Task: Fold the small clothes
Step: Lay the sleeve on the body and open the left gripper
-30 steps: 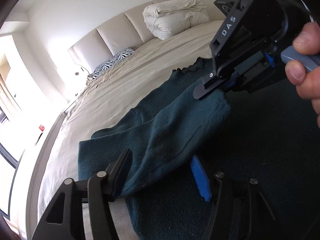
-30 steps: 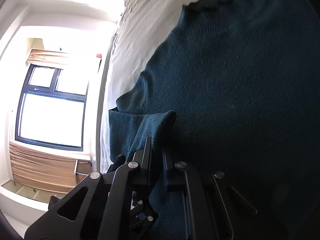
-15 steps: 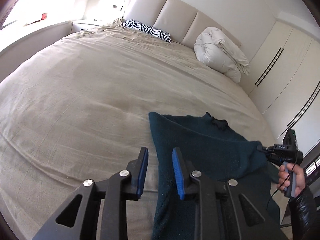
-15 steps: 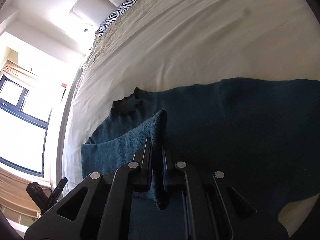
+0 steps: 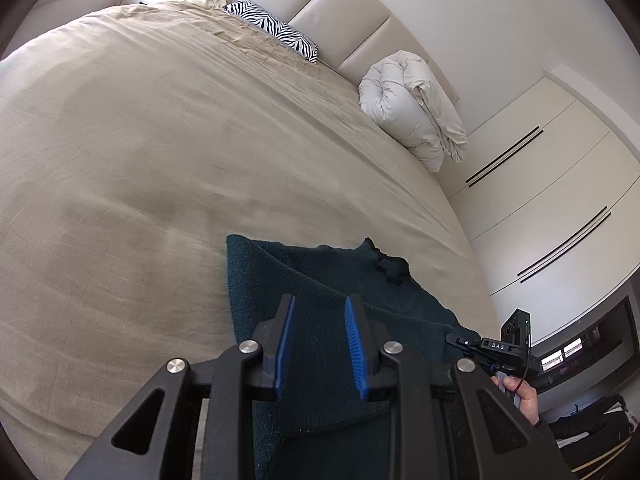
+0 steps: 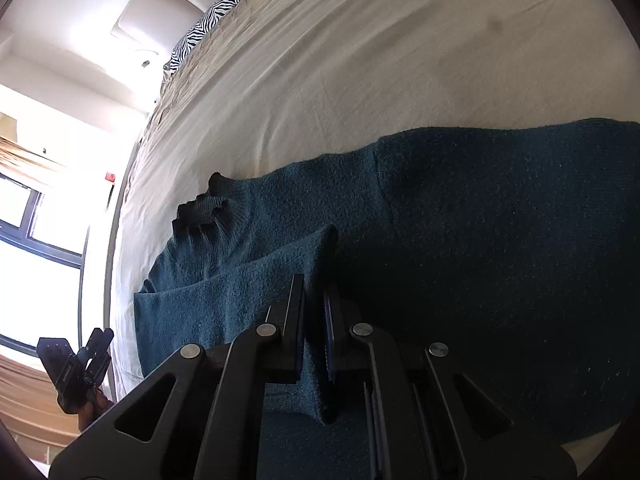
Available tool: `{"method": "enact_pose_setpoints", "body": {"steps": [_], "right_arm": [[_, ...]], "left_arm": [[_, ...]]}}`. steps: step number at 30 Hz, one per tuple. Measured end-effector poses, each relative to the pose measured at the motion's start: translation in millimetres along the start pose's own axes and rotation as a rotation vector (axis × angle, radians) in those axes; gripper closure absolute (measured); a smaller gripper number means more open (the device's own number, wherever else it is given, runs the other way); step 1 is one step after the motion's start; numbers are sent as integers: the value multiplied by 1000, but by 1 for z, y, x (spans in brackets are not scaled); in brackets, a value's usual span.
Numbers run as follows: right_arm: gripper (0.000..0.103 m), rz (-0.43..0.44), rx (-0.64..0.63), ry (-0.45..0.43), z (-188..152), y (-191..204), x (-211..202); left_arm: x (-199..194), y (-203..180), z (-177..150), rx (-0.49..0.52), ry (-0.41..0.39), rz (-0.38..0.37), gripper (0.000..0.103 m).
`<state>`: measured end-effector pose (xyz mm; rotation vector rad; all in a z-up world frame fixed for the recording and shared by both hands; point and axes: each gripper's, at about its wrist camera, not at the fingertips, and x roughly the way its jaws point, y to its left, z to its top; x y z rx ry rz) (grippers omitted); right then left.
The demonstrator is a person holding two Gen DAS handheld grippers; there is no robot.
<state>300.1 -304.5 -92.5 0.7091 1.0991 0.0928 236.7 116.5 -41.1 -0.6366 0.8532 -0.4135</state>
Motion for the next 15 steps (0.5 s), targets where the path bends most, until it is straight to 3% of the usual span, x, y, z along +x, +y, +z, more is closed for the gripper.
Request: {"method": "enact_pose_setpoints", "body": {"steps": [9,15], "right_arm": [[96,29,41,-5,-1,-15,-6],[96,32,44,-8,-2,-17,-11]], "left_arm": [[18,24,3,-84,44,-103,77],[44,49,19,-107,85,-38,77]]}}
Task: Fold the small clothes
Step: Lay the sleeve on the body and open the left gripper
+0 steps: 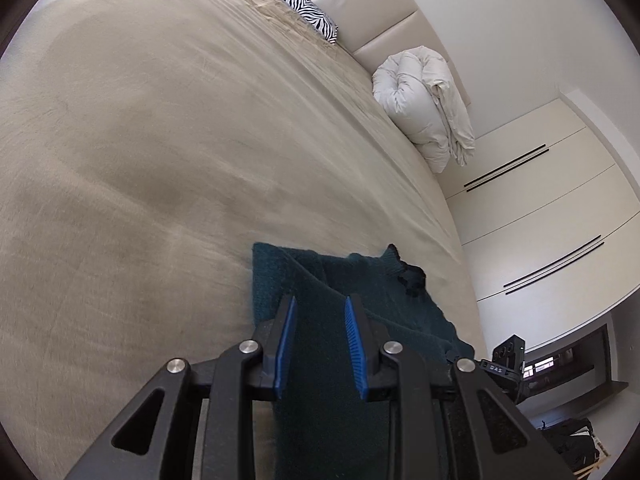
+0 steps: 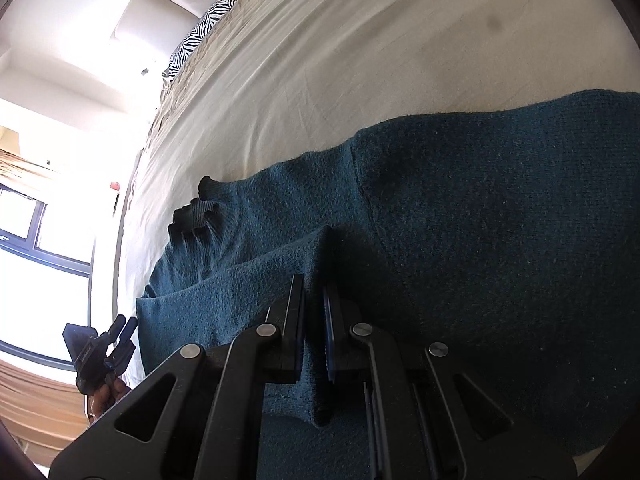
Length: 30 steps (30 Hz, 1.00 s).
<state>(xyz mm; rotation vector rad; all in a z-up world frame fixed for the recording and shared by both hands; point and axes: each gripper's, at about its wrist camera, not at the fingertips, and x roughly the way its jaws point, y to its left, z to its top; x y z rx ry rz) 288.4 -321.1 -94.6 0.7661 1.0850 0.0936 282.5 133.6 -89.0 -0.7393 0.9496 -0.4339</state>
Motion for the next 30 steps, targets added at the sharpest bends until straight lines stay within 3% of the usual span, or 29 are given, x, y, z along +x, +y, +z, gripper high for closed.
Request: {"method": "enact_pose_setpoints", "body": {"steps": [1,3,5,14,20,30], "right_arm": [[96,2,2,0,0,-1,0],[96,8,12,1,-1,-3,0],[96,16,23,2,-1,-5,0],[96,43,53,-10,-6,-9,0],[96,53,60,-18,-10,-11,-3],[95,38,99,-49,-20,-13,-18]], "left_arm": [[8,5,1,-5,22,11,77],[18,12,-1,-1,38,34,98],[18,20,-3,-22,34,21,102],[-8,-1,-39,75,62,53,100],[-34,-14,-66,150,43,95,91],[-31,-17,-85,228,61,181,83]]}}
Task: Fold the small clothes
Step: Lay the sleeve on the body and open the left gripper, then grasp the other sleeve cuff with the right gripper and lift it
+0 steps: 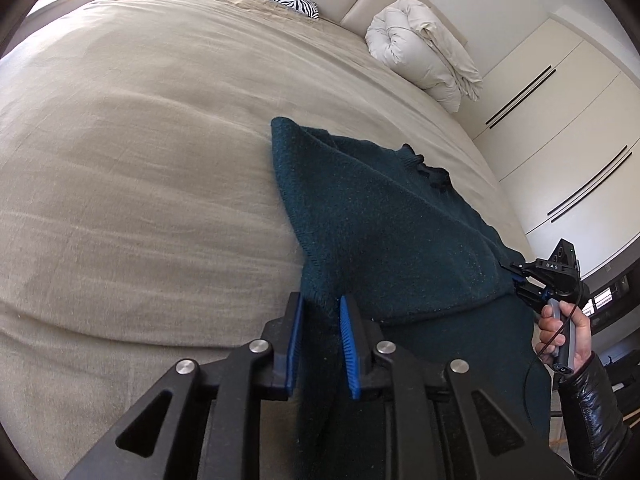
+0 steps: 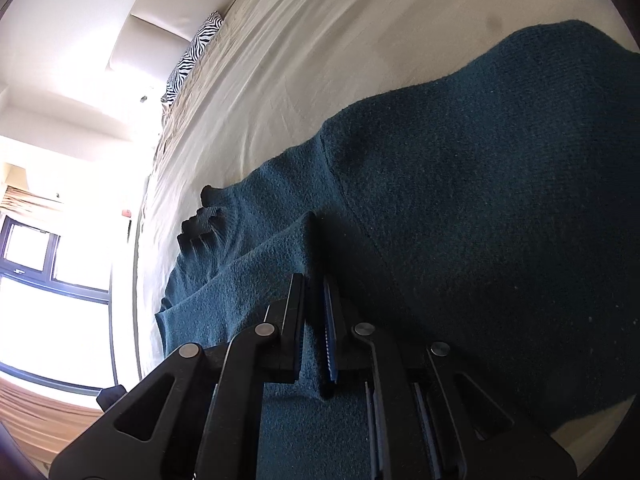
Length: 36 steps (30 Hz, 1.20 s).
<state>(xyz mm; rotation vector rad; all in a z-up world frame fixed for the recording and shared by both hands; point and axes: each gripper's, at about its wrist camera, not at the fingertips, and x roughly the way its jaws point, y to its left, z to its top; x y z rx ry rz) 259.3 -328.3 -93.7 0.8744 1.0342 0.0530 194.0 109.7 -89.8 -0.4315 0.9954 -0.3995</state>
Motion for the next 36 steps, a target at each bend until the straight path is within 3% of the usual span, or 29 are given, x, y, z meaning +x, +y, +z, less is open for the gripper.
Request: {"method": "enact_pose_setpoints", "body": {"steps": [5,8,9,10,11,12,13,19,24,30,32,35,36], "right_arm": [[95,-36,4,-44,-14,-10,-29],[90,8,12,-118,-30,-24,-70],[85,13,16,-161,-36,-32,-89],[67,13,28,-208,-43,-42,-109],[40,11,53,-253,-47,-54,-127],[30,11,92,-312,-53,-70,-148],[25,13,138,-375,-58,-89,-171],[25,85,483,-546,-76,-212,-252],[27,90,585,-624,-68,-265,-279],[30,90,609,-653,-23,-301,-285],[39,71,611,-655,-10,-310,-283],[78,50,646,-652,0,-330,-282],[83,40,653,-650,3,-336,-282]], "left_arm": [[1,-10,0,12,-3,30,80],[-11,-23,-6,22,-28,33,72],[-17,-28,-8,30,-45,31,65],[-24,-31,-11,36,-65,23,60],[-30,-37,-14,40,-84,12,50],[-34,-43,-16,40,-99,3,39],[-38,-49,-18,40,-113,-10,36],[-38,-79,-30,39,-112,-82,32],[-28,-90,-43,0,-70,-108,32],[-24,-95,-50,-21,-45,-101,30],[-22,-95,-51,-26,-39,-101,30],[-17,-93,-50,-46,-26,-110,30],[-15,-93,-49,-49,-22,-112,30]]}}
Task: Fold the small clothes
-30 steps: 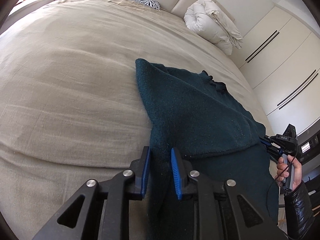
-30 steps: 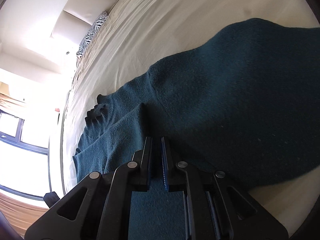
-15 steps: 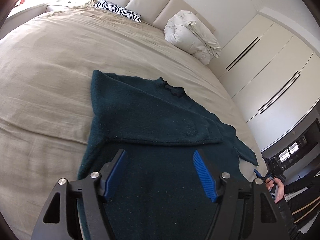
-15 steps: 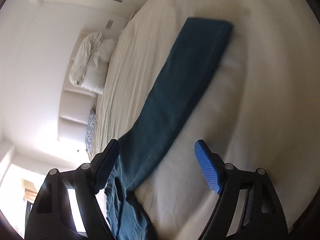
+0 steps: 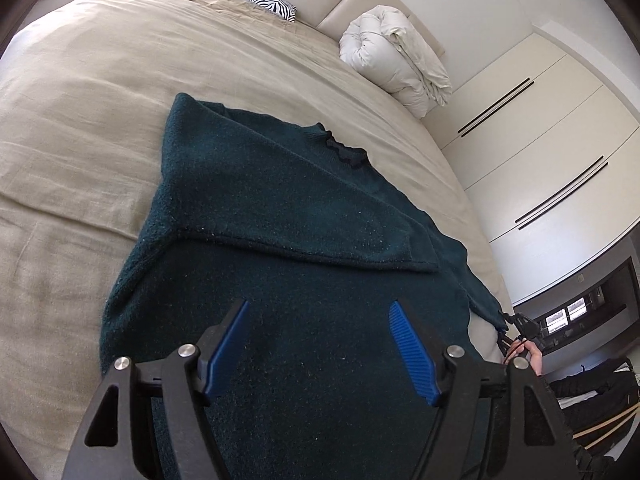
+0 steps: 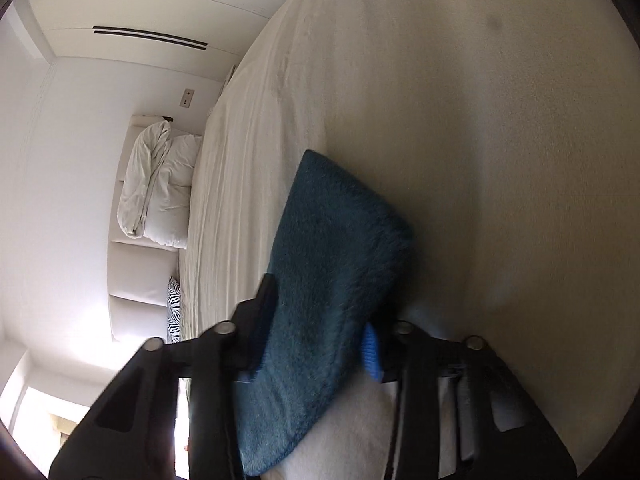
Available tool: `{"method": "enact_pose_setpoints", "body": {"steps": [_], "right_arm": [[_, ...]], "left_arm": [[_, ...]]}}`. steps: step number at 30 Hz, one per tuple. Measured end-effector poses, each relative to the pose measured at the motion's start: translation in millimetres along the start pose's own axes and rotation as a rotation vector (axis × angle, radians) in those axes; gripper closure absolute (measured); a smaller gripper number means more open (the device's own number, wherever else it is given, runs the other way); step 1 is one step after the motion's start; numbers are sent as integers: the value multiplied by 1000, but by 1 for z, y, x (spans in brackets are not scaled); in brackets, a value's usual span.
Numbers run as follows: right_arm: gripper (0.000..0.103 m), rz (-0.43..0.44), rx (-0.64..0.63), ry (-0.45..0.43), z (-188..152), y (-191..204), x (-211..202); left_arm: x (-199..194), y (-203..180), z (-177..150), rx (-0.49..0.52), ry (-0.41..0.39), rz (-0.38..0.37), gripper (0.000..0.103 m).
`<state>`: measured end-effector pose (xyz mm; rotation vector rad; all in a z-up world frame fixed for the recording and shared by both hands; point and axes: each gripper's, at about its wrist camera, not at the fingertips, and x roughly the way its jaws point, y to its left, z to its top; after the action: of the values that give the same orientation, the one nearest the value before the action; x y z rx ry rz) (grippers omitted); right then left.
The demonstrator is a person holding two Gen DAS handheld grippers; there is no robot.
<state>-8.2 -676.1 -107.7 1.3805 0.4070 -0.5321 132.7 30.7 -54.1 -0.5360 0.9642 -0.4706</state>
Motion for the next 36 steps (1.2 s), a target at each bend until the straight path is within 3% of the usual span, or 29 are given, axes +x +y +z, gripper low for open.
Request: {"method": "enact_pose_setpoints", "body": {"steps": [1,4,9,11,14,16,19,22,26,31,34,36], "right_arm": [[90,-12,-18,-3,2,1,0],[95,-59,-139,-29,-2,19,-8],[95,-47,-430,-27,-59,117,-18],[95,-25,-635,8,-106,174,-13],[95,-7,-968,94,-209,239,-1],[96,-13,-1190,139,-291,261,11],[96,-37,-1440,179,-395,261,28],[96,-51,-1536,220,-459,246,43],[94,-120,-1600,326,-512,211,59],[86,-98,-1493,379,-515,182,61],[73,-67,-1457,411,-513,177,54],[49,-36,-1432,426,-507,175,46]], "left_arm": [[2,0,0,0,2,-2,30],[5,0,1,-5,7,-22,30],[9,-4,7,-25,-5,-66,23],[10,-7,12,-32,-14,-90,22],[14,-14,21,-45,-19,-147,17],[19,-16,25,-77,-13,-199,13],[34,-13,29,-167,29,-293,11],[52,-14,35,-236,95,-358,11],[73,-15,41,-283,158,-395,7],[100,-24,37,-314,233,-402,7],[113,-33,34,-312,272,-389,7],[120,-40,34,-301,286,-393,8]]}}
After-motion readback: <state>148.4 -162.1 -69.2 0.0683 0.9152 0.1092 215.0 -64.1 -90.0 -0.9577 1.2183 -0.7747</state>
